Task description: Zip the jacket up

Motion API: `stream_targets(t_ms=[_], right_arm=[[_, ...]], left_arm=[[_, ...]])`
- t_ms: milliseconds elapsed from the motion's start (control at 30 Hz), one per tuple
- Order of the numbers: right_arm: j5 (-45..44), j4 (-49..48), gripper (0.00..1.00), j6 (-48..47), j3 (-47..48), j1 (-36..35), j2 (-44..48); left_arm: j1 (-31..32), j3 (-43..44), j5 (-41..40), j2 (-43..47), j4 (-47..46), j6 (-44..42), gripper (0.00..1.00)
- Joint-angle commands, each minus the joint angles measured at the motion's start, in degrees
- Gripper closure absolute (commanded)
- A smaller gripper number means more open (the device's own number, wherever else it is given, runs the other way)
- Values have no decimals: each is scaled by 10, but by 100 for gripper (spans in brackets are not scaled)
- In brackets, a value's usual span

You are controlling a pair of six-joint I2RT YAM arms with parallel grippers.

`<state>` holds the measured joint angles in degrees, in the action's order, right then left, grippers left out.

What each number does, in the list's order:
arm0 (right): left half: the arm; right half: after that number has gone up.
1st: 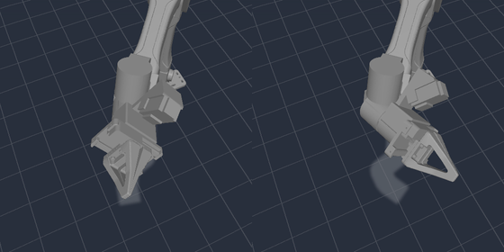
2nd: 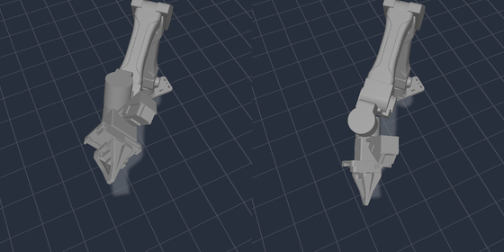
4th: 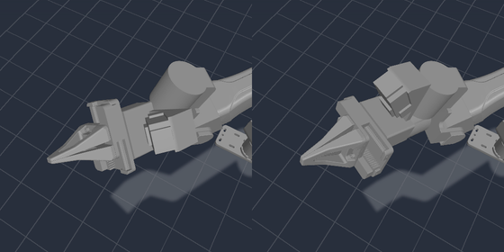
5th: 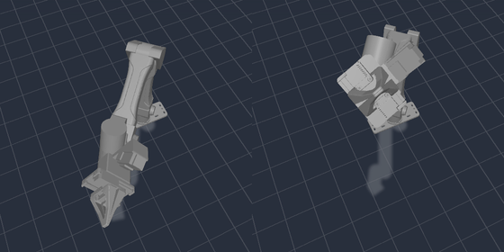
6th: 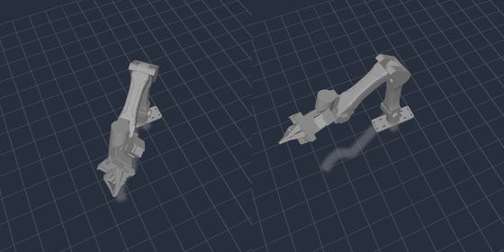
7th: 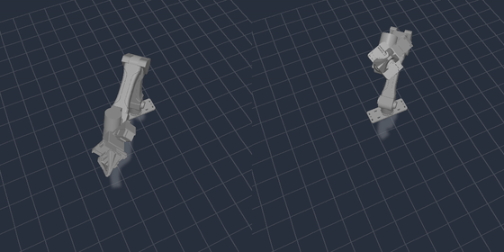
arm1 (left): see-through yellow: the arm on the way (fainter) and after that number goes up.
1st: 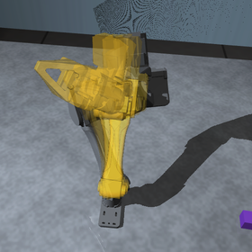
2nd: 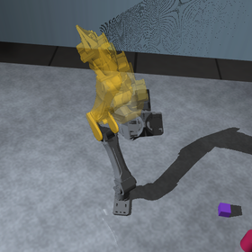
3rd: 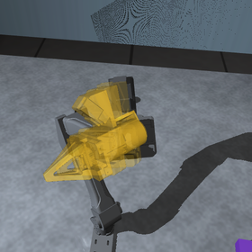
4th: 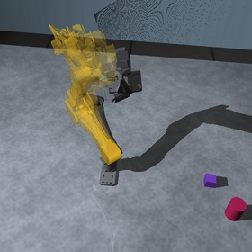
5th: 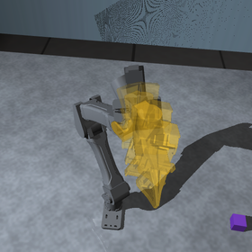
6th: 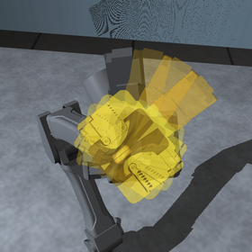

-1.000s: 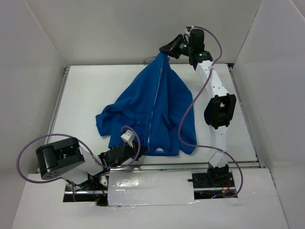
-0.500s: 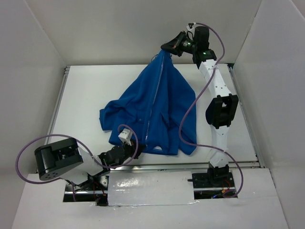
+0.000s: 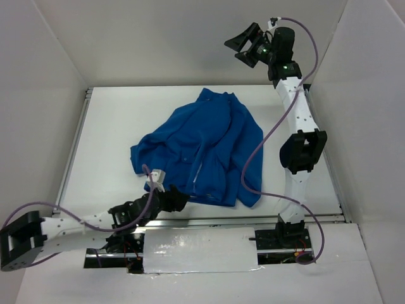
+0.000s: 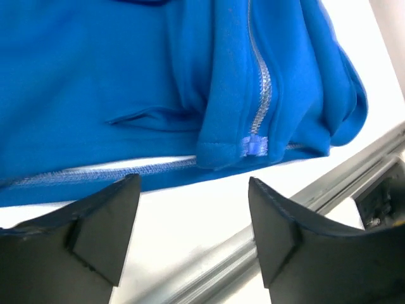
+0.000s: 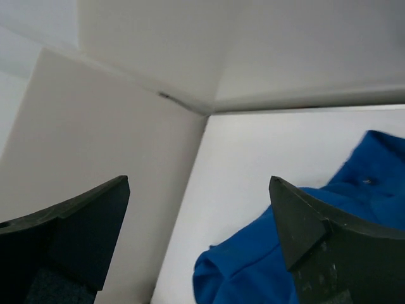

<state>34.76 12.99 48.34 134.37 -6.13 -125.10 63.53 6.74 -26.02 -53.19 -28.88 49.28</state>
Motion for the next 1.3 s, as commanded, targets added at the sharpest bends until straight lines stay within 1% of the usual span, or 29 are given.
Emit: stream_targets(t_ms=[0,33,67,100,167,200,233,267,300,333,367,400,433,467,500,533,567,600,633,700,767,800,833,900,933,1033,1100,1133,1267], right_arm=[[-114,68,0,-74,-3,2,137],[-171,87,0,-91,-35,1,161],[-197,104,0,-101,-58,-1,214],[-242,126,0,-120,-117,-1,244],[-277,135,0,-136,-188,-6,312],[-286,132,0,-150,-265,-5,380],[-295,130,0,-156,-299,-6,415],[-293,132,0,-162,-333,-6,448],[-291,134,0,-169,-398,-6,514],[-277,135,0,-171,-425,-6,546],[-265,137,0,-173,-456,-7,577],[-235,137,0,-175,-511,-8,637],[-235,142,0,-175,-532,-7,665],[-212,154,0,-182,-553,-7,693],[-199,163,0,-186,-587,-8,720],[-196,175,0,-193,-596,-8,771],[-206,207,0,-199,-604,-9,794],[-217,226,0,-206,-613,-8,818],[-229,243,0,-209,-616,-8,864],[-256,290,0,-221,-619,-9,910],[-281,343,0,-230,-614,-9,962],[-292,359,0,-247,-608,-8,977],[-296,376,0,-256,-604,-8,991],[-305,424,0,-276,-589,-8,1018],[-323,439,0,-278,-584,-13,1025],[-338,465,0,-278,-590,-34,1052],[-347,471,0,-278,-597,-44,1066],[-372,469,0,-278,-600,-51,1070],[-412,466,0,-275,-614,-71,1072]], left_arm=[[5,69,-75,108,277,77,18],[5,85,-99,128,331,103,13],[5,99,-108,165,375,111,12],[5,129,-117,182,437,112,12],[6,157,-119,225,485,109,10],[5,185,-124,236,523,106,7],[5,202,-133,246,544,102,1],[5,242,-143,258,566,101,1],[5,265,-155,260,590,101,1],[5,289,-176,260,633,93,1],[5,335,-188,256,650,85,1],[5,358,-213,243,686,72,1],[5,384,-223,243,710,68,1],[5,436,-235,223,731,63,1],[5,459,-242,212,751,57,0],[5,483,-253,202,772,48,1],[5,526,-272,183,812,44,1],[5,546,-282,175,832,43,0],[5,564,-293,169,853,40,1],[5,607,-335,160,909,41,1],[5,644,-364,161,957,64,1],[5,654,-387,164,1009,82,1],[5,663,-395,171,1030,106,1],[5,675,-409,199,1066,117,1],[5,676,-410,210,1073,123,1],[5,678,-406,268,1074,113,1],[5,676,-405,284,1070,104,1],[5,674,-405,294,1070,103,1],[5,664,-407,299,1074,98,1]])
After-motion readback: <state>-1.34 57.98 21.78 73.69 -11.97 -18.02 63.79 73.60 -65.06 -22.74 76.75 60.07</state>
